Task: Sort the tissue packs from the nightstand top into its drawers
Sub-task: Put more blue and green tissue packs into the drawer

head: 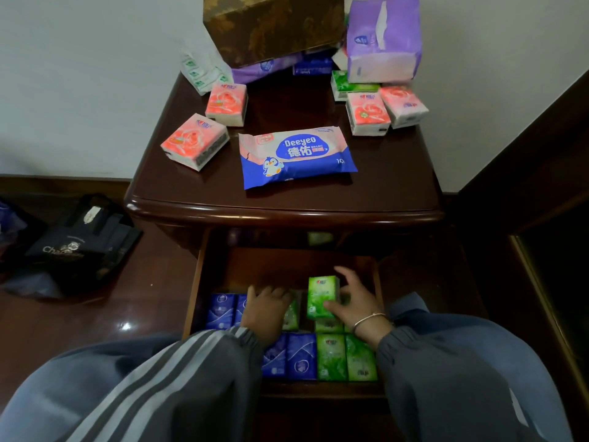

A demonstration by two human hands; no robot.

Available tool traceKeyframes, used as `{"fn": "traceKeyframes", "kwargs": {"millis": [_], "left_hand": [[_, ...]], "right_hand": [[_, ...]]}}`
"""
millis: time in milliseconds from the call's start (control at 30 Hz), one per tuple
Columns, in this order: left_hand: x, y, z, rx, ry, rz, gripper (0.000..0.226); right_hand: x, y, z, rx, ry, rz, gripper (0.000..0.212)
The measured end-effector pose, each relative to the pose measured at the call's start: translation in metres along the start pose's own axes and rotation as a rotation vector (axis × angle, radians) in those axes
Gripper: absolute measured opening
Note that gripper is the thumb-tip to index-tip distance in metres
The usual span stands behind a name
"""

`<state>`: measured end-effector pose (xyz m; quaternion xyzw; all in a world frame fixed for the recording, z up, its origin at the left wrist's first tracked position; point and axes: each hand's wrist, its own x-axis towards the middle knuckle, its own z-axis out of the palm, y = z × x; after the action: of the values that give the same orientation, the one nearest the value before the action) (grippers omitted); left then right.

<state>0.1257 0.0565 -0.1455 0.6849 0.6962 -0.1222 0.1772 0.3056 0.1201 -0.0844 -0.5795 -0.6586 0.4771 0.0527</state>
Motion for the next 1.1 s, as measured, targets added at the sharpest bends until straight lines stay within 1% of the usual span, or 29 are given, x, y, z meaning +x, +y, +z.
{"fn": "traceKeyframes", "kwargs": {"millis": [67,133,167,233,267,300,367,467,533,567,633,700,733,767,833,867,900,967,1033,1100], "left_hand": [[0.002,-0.011,-0.006,0.078,0.005,0.049,0.060],[0.000,-0.025,-0.010,0.137,0.006,0.105,0.059],[-0.003,-0.031,-0.011,0.157,0.005,0.130,0.059],[-0.007,-0.038,-0.014,0.162,0.000,0.161,0.059],[-0.008,-0.039,-0.014,0.142,0.004,0.154,0.060],[-0.009,-0.038,-0.014,0.101,0.014,0.128,0.061],[-0.012,-0.033,-0.010,0.004,0.013,0.062,0.066],[-0.014,-0.028,0.000,-0.019,-0.011,0.050,0.066],[-0.013,-0.030,0.002,-0.014,0.003,0.061,0.063],[-0.011,-0.031,0.001,-0.008,0.007,0.070,0.062],[-0.009,-0.031,0.000,0.008,-0.001,0.088,0.064],[-0.008,-0.035,0.000,0.017,0.007,0.093,0.064],[-0.008,-0.037,0.001,0.015,0.012,0.096,0.063],[-0.008,-0.039,0.001,0.012,0.015,0.100,0.063],[-0.010,-0.041,0.004,0.004,0.009,0.102,0.063],[-0.011,-0.042,0.005,-0.002,0.003,0.098,0.063],[-0.011,-0.042,0.006,-0.012,-0.002,0.093,0.065],[-0.010,-0.045,0.007,-0.035,-0.004,0.091,0.067],[-0.011,-0.051,0.006,-0.057,-0.026,0.082,0.067],[-0.012,-0.055,0.007,-0.067,-0.082,0.072,0.065]], "right_hand": [[0.010,-0.007,0.012,-0.131,0.019,-0.094,0.066],[0.019,-0.010,0.028,-0.202,0.009,-0.120,0.065],[0.022,-0.010,0.036,-0.275,-0.007,-0.117,0.065],[0.026,-0.005,0.049,-0.571,-0.007,-0.133,0.068],[0.027,-0.001,0.054,-0.709,0.014,-0.148,0.071],[0.028,0.001,0.057,-0.796,0.026,-0.164,0.076],[0.032,0.006,0.061,-0.884,0.013,-0.260,0.080],[0.040,0.007,0.061,-1.036,-0.071,-0.407,0.078],[0.045,0.005,0.056,-1.040,-0.120,-0.408,0.073],[0.047,0.003,0.053,-0.967,-0.123,-0.377,0.066],[0.051,0.000,0.048,-0.726,-0.107,-0.261,0.053],[0.057,-0.003,0.045,-0.531,-0.110,-0.175,0.051],[0.058,-0.002,0.043,-0.538,-0.129,-0.163,0.053],[0.058,0.001,0.042,-0.637,-0.154,-0.177,0.055],[0.058,0.007,0.041,-0.964,-0.196,-0.238,0.059],[0.057,0.008,0.042,-1.052,-0.192,-0.257,0.062],[0.057,0.008,0.044,-1.081,-0.175,-0.275,0.065],[0.055,0.003,0.051,-1.057,-0.153,-0.350,0.071],[0.052,-0.002,0.060,-1.057,-0.207,-0.382,0.065],[0.047,-0.002,0.065,-1.070,-0.295,-0.336,0.059]]}}
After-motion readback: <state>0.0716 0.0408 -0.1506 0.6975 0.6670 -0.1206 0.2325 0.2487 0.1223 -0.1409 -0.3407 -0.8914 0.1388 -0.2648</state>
